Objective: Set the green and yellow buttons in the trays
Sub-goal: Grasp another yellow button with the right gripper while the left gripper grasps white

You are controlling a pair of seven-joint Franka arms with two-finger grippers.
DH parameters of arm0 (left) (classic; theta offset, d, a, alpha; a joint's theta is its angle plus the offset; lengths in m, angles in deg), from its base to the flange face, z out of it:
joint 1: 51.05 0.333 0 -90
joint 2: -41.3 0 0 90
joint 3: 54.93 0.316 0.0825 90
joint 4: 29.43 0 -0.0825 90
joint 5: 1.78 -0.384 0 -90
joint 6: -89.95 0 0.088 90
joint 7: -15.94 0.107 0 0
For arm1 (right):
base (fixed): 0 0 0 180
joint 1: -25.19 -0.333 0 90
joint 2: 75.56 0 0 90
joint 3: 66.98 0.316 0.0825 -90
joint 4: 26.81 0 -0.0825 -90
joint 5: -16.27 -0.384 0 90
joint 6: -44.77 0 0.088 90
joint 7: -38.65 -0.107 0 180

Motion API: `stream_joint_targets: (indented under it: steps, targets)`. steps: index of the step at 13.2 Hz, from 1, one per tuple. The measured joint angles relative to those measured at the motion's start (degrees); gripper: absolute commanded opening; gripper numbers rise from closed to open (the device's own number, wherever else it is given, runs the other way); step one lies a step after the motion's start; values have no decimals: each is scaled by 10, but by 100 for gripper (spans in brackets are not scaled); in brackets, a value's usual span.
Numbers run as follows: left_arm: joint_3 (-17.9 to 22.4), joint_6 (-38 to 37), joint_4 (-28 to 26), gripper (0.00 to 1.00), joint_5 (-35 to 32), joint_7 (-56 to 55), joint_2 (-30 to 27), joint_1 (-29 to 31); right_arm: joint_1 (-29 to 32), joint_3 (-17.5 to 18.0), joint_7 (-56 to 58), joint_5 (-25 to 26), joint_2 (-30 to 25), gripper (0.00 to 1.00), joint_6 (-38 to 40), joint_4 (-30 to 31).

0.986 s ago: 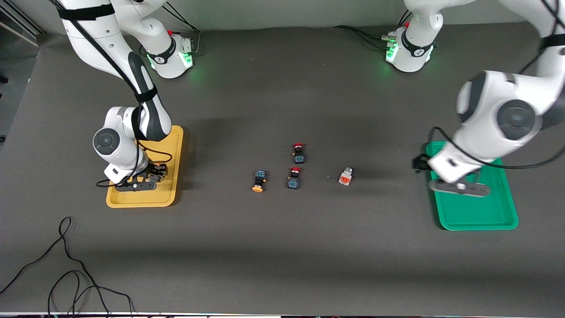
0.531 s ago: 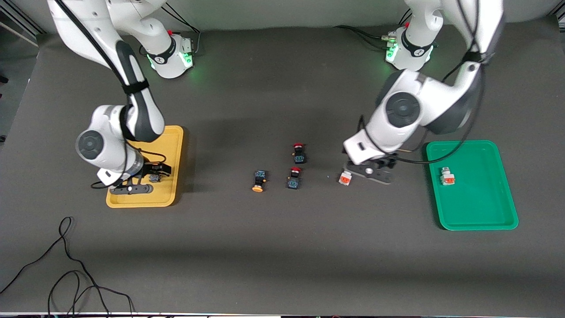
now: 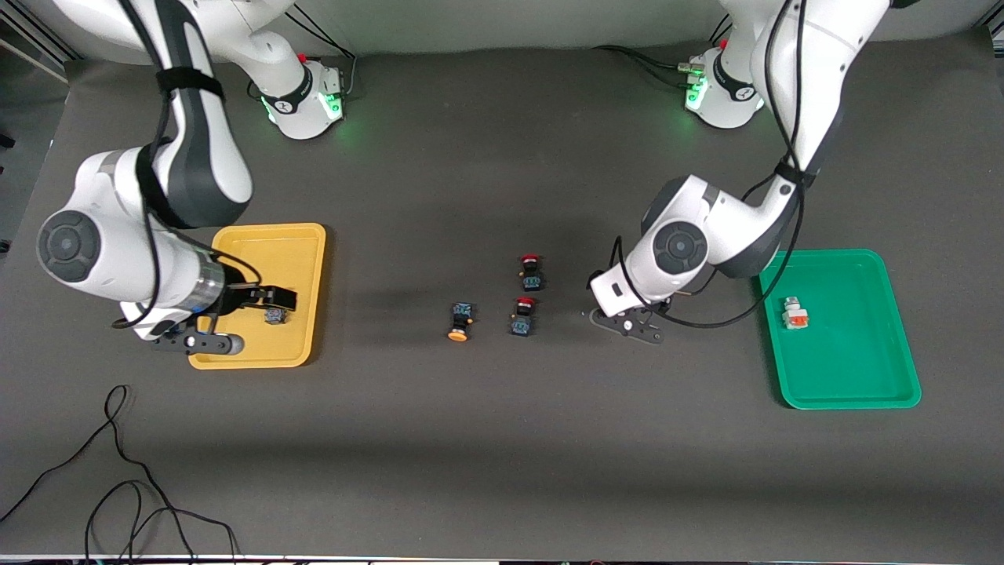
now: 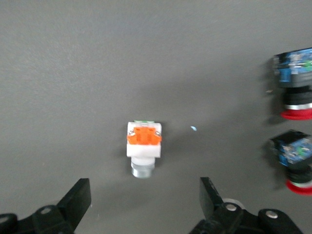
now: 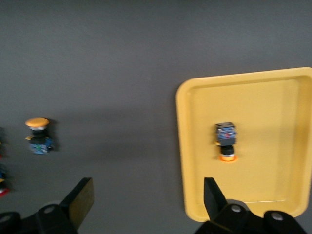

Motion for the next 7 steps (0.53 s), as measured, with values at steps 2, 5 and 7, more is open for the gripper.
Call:
stream_joint_targets:
  steps: [2,5,7]
  targets:
    - [0,26,-2,99,-5,1,21,0,-29,3,-58,-25,27,100,0,-34]
    - [0,63,-5,91,-7,1,45,0,-73,5,-126,-51,85,100,-1,-83]
    - [0,80,-5,55,-8,1,57,0,-96,7,-143,-83,128,100,-2,-107]
